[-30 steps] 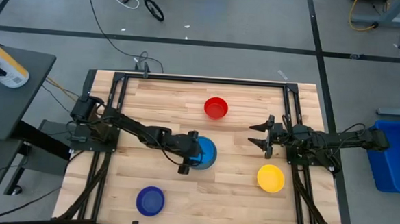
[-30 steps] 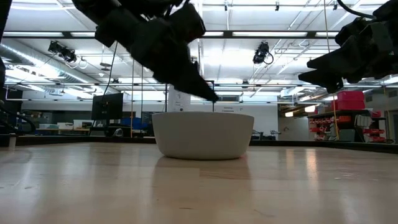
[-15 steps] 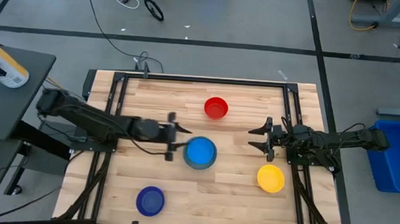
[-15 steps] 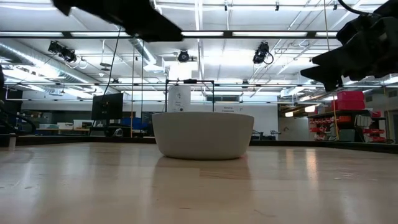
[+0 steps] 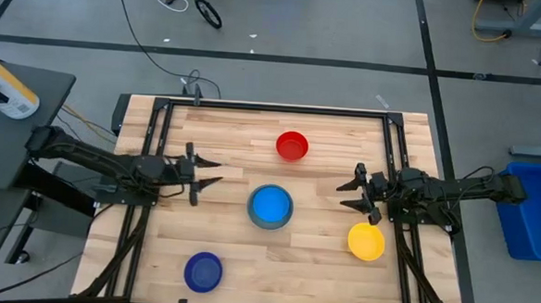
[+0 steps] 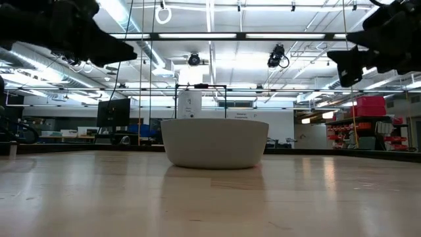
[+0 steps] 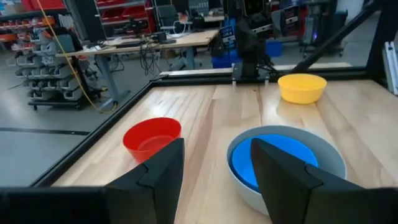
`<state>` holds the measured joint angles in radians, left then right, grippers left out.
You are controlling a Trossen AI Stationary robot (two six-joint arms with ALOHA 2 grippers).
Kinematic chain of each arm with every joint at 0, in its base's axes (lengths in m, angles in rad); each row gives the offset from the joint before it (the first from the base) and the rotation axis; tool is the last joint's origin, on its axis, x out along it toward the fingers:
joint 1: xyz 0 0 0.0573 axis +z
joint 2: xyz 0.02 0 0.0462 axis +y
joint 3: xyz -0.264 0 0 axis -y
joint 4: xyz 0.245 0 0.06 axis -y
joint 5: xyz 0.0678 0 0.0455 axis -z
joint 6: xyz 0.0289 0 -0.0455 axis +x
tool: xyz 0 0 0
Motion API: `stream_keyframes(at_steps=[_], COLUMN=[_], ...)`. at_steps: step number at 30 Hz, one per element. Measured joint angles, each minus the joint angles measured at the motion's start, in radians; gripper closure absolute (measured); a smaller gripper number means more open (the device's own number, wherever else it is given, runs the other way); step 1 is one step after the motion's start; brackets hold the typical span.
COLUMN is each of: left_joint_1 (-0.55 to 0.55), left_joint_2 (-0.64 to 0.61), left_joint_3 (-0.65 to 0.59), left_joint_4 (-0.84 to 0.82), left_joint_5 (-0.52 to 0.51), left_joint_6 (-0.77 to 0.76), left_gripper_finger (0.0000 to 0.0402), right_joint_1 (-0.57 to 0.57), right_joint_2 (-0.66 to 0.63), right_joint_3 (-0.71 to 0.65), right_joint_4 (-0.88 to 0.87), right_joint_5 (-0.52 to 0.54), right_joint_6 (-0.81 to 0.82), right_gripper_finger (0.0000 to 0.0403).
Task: Nest bowls inside each other
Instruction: Stack the yellow bowl on the light blue bowl
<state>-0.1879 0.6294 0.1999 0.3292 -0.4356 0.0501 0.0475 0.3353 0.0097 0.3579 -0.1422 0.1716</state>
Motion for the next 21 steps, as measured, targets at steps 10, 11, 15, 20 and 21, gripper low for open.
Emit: stream_keyframes(at_steps=[10, 11, 15, 20, 21], left_joint_1=[0.0, 0.0, 0.0, 0.0, 0.0], left_joint_2=[-0.097, -0.096, -0.094, -0.094, -0.094], left_joint_3=[-0.062, -0.062, -0.062, -0.062, -0.062], left_joint_4=[-0.047, -0.051, -0.051, -0.047, -0.047], left_joint_5=[0.001, 0.0, -0.001, -0.001, -0.001], left_joint_6=[-0.017, -0.019, -0.018, -0.017, -0.017], left_gripper_finger=[0.0207, 0.0207, 0.0207, 0.0207, 0.0207], right_joint_1=[0.0, 0.0, 0.0, 0.0, 0.0], right_joint_2=[0.034, 0.043, 0.077, 0.097, 0.104], right_joint_3=[0.0, 0.0, 0.0, 0.0, 0.0], right_joint_4=[-0.05, -0.064, -0.081, -0.086, -0.095], right_joint_5=[0.054, 0.053, 0.056, 0.108, 0.12], right_joint_6=[0.132, 0.167, 0.256, 0.313, 0.328], right_gripper_finger=[0.021, 0.0212, 0.022, 0.0228, 0.023])
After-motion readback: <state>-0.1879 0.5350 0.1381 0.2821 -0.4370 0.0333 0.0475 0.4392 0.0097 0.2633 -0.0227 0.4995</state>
